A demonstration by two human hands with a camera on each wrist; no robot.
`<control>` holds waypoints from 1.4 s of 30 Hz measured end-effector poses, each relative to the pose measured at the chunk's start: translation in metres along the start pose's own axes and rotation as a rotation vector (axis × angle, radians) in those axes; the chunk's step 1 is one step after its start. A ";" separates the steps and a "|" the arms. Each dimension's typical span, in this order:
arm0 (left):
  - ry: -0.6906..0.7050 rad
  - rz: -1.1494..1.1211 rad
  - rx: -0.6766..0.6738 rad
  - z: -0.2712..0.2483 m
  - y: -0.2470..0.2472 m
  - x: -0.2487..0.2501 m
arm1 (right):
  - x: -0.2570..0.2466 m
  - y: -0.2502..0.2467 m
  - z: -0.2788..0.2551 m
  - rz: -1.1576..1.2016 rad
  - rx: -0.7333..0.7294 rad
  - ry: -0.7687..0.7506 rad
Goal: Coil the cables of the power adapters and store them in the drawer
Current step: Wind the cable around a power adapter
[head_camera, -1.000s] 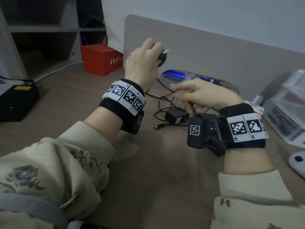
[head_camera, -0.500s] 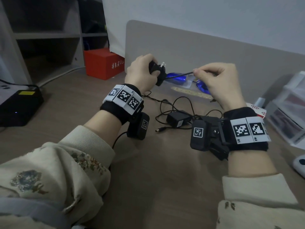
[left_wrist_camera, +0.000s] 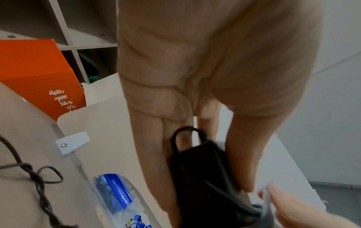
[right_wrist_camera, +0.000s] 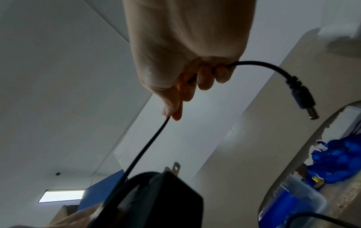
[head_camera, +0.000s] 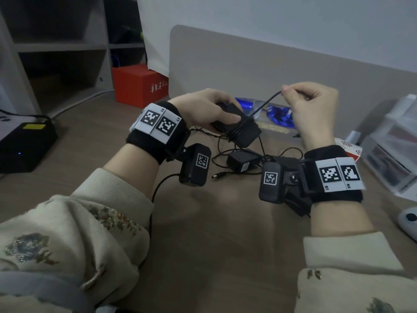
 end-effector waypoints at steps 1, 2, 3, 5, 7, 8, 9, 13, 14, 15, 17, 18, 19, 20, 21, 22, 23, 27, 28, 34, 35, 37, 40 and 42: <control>0.012 -0.017 -0.010 -0.001 0.001 0.001 | 0.002 0.000 0.000 0.010 0.007 0.009; 0.025 -0.028 -0.014 -0.001 0.001 0.002 | 0.003 0.000 0.000 0.024 0.012 0.021; 0.038 -0.038 -0.014 -0.001 0.001 0.002 | 0.005 0.000 0.000 0.040 0.014 0.036; 0.064 -0.054 -0.015 -0.001 0.001 0.003 | 0.008 0.000 -0.001 0.064 0.013 0.071; 0.079 -0.077 -0.015 -0.001 0.002 0.003 | 0.010 0.000 -0.002 0.087 0.014 0.099; 0.087 -0.089 -0.014 -0.002 0.002 0.004 | 0.011 0.001 -0.002 0.097 0.017 0.107; 0.097 -0.099 -0.014 -0.002 0.003 0.005 | 0.012 0.001 -0.002 0.104 0.021 0.116; 0.135 -0.142 -0.020 -0.003 0.004 0.008 | 0.011 0.000 0.000 0.155 0.061 0.131; 0.144 -0.152 -0.019 -0.003 0.004 0.009 | 0.010 -0.001 0.000 0.164 0.072 0.128; 0.152 -0.165 -0.017 -0.003 0.004 0.009 | 0.010 -0.002 0.000 0.169 0.079 0.125; 0.172 -0.199 -0.017 -0.002 0.004 0.009 | 0.008 -0.003 0.000 0.177 0.085 0.123; 0.183 -0.215 -0.020 -0.002 0.004 0.009 | 0.007 -0.003 -0.001 0.181 0.086 0.125; 0.194 -0.225 -0.022 -0.002 0.005 0.010 | 0.007 -0.002 -0.001 0.186 0.087 0.129; 0.206 -0.231 -0.025 -0.002 0.005 0.010 | 0.008 -0.002 -0.002 0.190 0.087 0.136; 0.217 -0.237 -0.027 -0.001 0.005 0.009 | 0.009 -0.001 -0.002 0.189 0.085 0.150; 0.227 -0.251 -0.029 -0.001 0.006 0.009 | 0.009 0.000 -0.003 0.187 0.078 0.166; 0.237 -0.276 -0.033 -0.001 0.006 0.009 | 0.009 0.001 -0.005 0.186 0.061 0.183; 0.284 -0.360 -0.098 -0.003 0.007 0.010 | 0.014 0.013 -0.009 0.162 -0.083 0.276; 0.291 -0.375 -0.108 -0.003 0.007 0.010 | 0.015 0.016 -0.010 0.160 -0.111 0.281; 0.304 -0.458 -0.088 -0.003 0.005 0.006 | 0.019 0.025 -0.012 0.152 -0.167 0.288; 0.308 -0.465 -0.076 -0.003 0.005 0.007 | 0.019 0.024 -0.011 0.153 -0.170 0.284; 0.324 -0.484 -0.052 -0.001 0.006 0.008 | 0.018 0.023 -0.012 0.153 -0.204 0.284; 0.348 -0.533 -0.006 0.002 0.006 0.009 | 0.012 0.030 -0.018 0.071 -0.316 0.267; 0.352 -0.580 0.046 0.004 0.003 0.007 | 0.005 0.036 -0.020 0.030 -0.359 0.244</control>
Point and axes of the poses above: each hand's wrist, its own z-axis towards the middle knuckle, its own y-axis out of the palm, x = y × z, the point moved 4 cm from there along z, towards the middle knuckle
